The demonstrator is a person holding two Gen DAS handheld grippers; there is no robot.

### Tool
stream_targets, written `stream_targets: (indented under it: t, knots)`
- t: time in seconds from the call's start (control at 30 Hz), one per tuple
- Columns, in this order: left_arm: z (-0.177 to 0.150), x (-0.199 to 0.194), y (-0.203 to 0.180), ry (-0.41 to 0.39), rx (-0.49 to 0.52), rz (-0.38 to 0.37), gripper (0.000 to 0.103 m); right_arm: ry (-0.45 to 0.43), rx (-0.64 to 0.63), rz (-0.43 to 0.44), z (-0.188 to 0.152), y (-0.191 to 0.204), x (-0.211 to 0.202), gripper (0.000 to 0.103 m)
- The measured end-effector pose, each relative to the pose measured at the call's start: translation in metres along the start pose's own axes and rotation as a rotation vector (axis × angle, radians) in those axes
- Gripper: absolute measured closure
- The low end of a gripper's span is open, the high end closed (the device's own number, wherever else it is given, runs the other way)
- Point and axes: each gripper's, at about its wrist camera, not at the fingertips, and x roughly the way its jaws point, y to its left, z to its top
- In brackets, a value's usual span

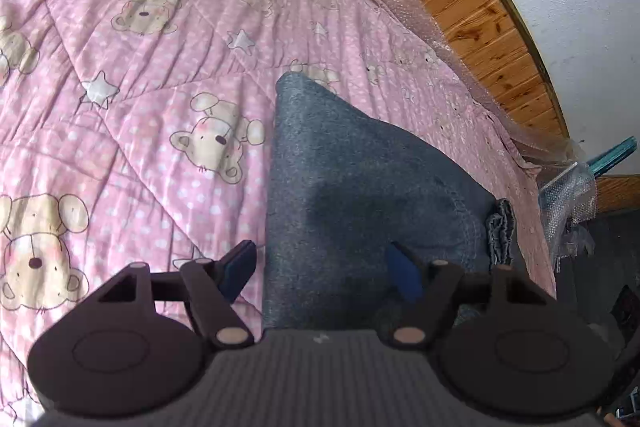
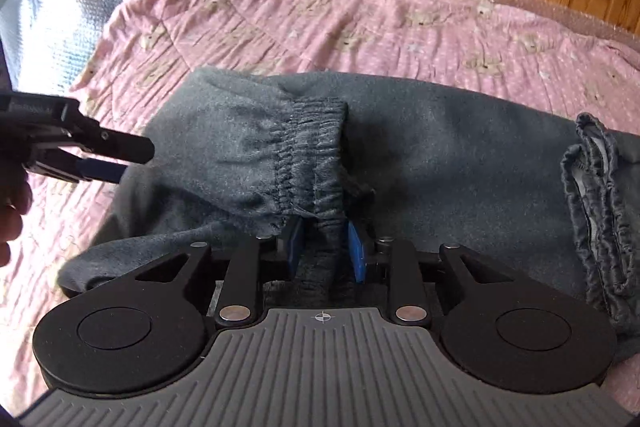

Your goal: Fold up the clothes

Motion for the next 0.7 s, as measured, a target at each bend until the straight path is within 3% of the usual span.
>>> stream_targets:
  t: [0.03, 0.07, 0.1, 0.13, 0.17, 0.27, 0.37, 0.4, 0.43, 0.57, 0.6, 0.63, 0.7]
  knots:
    - [0.0, -0.006, -0.002, -0.016, 0.008, 0.013, 0.03, -0.011, 0.016, -0.008, 0.005, -0.007, -0.01, 0.058]
    - [0.0, -0.013, -0.004, -0.033, 0.016, 0.027, 0.03, -0.041, 0.023, -0.057, 0.009, -0.016, -0.024, 0.046]
    - [0.0, -0.019, -0.007, -0.051, 0.021, 0.041, 0.03, -0.074, 0.019, -0.142, 0.012, -0.029, -0.036, 0.028]
    - [0.002, -0.027, -0.011, -0.073, 0.017, 0.055, 0.031, -0.088, 0.008, -0.234, 0.012, -0.044, -0.042, 0.017]
    - [0.004, -0.033, -0.016, -0.096, 0.012, 0.063, 0.031, -0.066, -0.017, -0.297, 0.007, -0.059, -0.04, 0.017]
    - [0.012, -0.045, -0.045, -0.153, 0.036, 0.051, 0.031, 0.039, -0.123, -0.398, -0.012, -0.097, -0.024, 0.019]
    - [0.016, -0.029, -0.096, -0.134, 0.086, -0.014, 0.03, 0.114, -0.245, -0.355, -0.03, -0.112, -0.006, 0.027]
    - [0.015, -0.018, -0.115, -0.112, 0.097, -0.042, 0.03, 0.125, -0.274, -0.341, -0.033, -0.114, -0.002, 0.036]
    - [0.01, -0.003, -0.135, -0.087, 0.105, -0.062, 0.029, 0.121, -0.279, -0.328, -0.033, -0.117, -0.003, 0.045]
    - [-0.009, 0.081, -0.21, 0.033, 0.103, -0.128, 0.024, 0.086, -0.227, -0.25, -0.033, -0.139, -0.014, 0.059]
    - [-0.015, 0.105, -0.224, 0.052, 0.086, -0.119, 0.023, 0.08, -0.223, -0.224, -0.034, -0.145, -0.017, 0.07]
    - [-0.02, 0.13, -0.236, 0.074, 0.061, -0.111, 0.02, 0.074, -0.218, -0.198, -0.035, -0.15, -0.02, 0.076]
    - [-0.028, 0.179, -0.255, 0.123, 0.012, -0.074, 0.018, 0.043, -0.229, -0.155, -0.038, -0.156, -0.028, 0.078]
